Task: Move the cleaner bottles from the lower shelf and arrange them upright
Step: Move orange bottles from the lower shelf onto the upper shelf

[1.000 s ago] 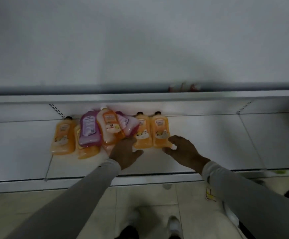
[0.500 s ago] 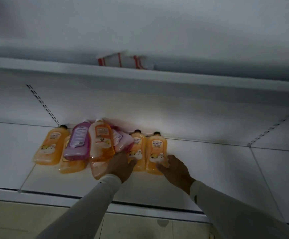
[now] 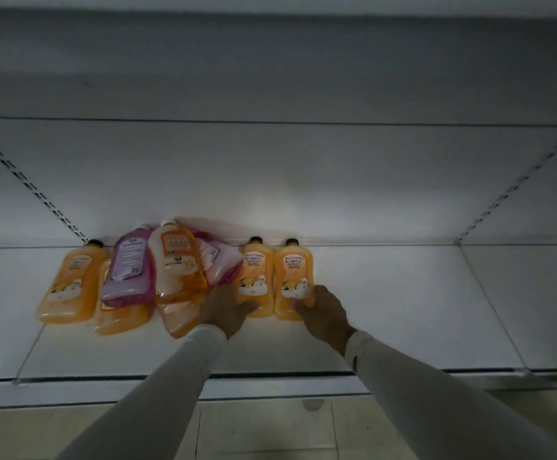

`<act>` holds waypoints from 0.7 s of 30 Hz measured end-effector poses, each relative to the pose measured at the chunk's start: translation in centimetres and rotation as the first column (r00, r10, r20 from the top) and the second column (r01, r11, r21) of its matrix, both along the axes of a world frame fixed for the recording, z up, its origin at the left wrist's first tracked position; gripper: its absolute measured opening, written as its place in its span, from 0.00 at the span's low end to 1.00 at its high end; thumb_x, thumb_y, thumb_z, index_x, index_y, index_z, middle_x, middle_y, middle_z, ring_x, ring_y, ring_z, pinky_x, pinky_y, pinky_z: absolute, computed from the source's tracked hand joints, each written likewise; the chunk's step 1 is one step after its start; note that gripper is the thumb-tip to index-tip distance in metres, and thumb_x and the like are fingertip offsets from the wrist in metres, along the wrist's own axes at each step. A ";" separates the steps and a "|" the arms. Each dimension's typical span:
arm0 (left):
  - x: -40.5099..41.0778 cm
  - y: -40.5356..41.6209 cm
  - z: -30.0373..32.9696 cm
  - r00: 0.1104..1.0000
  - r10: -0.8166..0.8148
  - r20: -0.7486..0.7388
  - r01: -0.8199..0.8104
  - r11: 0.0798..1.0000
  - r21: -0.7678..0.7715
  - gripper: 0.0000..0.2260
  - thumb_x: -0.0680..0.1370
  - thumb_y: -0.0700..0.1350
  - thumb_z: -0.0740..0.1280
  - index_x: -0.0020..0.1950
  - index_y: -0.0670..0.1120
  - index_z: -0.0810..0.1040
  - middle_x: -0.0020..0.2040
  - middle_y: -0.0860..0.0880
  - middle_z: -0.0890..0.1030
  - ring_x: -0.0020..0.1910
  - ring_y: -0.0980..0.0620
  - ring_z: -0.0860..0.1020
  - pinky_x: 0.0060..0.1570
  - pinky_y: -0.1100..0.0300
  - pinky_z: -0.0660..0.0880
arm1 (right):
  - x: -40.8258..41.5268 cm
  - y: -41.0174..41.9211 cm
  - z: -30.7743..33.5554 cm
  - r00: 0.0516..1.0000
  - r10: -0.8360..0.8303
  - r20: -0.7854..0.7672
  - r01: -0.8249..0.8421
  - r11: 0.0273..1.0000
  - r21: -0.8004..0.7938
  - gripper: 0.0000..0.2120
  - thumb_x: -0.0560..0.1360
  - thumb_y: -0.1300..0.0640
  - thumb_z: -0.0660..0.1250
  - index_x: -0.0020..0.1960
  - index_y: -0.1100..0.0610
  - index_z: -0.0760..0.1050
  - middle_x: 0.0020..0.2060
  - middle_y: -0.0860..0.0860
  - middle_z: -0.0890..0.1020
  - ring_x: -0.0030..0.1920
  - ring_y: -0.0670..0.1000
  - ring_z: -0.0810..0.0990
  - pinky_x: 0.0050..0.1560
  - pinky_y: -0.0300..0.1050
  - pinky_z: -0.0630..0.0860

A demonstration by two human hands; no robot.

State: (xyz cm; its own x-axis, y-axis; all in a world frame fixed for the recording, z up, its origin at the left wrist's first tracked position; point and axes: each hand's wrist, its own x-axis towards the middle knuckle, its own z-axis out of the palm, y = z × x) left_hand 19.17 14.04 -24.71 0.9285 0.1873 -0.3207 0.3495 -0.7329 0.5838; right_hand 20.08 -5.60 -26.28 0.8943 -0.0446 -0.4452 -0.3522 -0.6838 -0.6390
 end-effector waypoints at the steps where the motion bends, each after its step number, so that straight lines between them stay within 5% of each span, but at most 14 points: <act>1: -0.2 -0.3 0.0 1.000 -0.013 -0.011 0.013 1.000 0.003 0.25 0.71 0.54 0.74 0.62 0.42 0.77 0.59 0.45 0.80 0.59 0.43 0.77 0.59 0.52 0.73 | -0.6 -0.5 -0.1 1.000 -0.015 -0.007 0.015 1.000 -0.009 0.27 0.75 0.41 0.67 0.65 0.57 0.70 0.60 0.55 0.78 0.59 0.56 0.77 0.58 0.48 0.75; 8: -3.5 -4.9 0.6 0.978 -0.079 -0.194 0.080 0.997 -0.001 0.26 0.65 0.61 0.76 0.51 0.45 0.74 0.49 0.48 0.79 0.48 0.48 0.78 0.45 0.57 0.74 | -4.7 -6.6 1.0 0.990 -0.116 -0.084 0.113 0.993 -0.043 0.27 0.72 0.41 0.68 0.63 0.56 0.70 0.55 0.52 0.80 0.54 0.54 0.80 0.54 0.49 0.77; 14: -3.6 -7.8 1.2 0.966 -0.123 -0.228 0.112 0.992 -0.065 0.37 0.63 0.65 0.75 0.63 0.45 0.68 0.58 0.46 0.76 0.57 0.45 0.76 0.53 0.54 0.73 | -6.6 -11.0 1.8 0.985 -0.121 -0.121 0.119 0.993 -0.018 0.30 0.65 0.29 0.68 0.57 0.49 0.73 0.46 0.45 0.82 0.42 0.45 0.81 0.41 0.41 0.77; 18: -0.5 -9.1 1.8 0.969 -0.079 -0.236 0.051 0.991 -0.121 0.32 0.66 0.63 0.74 0.60 0.45 0.68 0.55 0.46 0.76 0.54 0.45 0.77 0.52 0.54 0.75 | -4.4 -11.7 1.9 0.969 -0.231 -0.090 0.233 0.972 0.010 0.33 0.66 0.31 0.69 0.60 0.53 0.70 0.51 0.48 0.79 0.50 0.51 0.81 0.48 0.46 0.79; 21: 0.9 -10.1 1.2 0.956 -0.051 -0.289 -0.008 0.980 -0.201 0.27 0.65 0.58 0.77 0.53 0.44 0.72 0.50 0.48 0.80 0.48 0.48 0.80 0.50 0.52 0.79 | -2.2 -11.4 1.0 0.957 -0.267 -0.110 0.273 0.961 0.042 0.40 0.55 0.24 0.69 0.56 0.51 0.74 0.49 0.47 0.83 0.48 0.51 0.83 0.50 0.51 0.81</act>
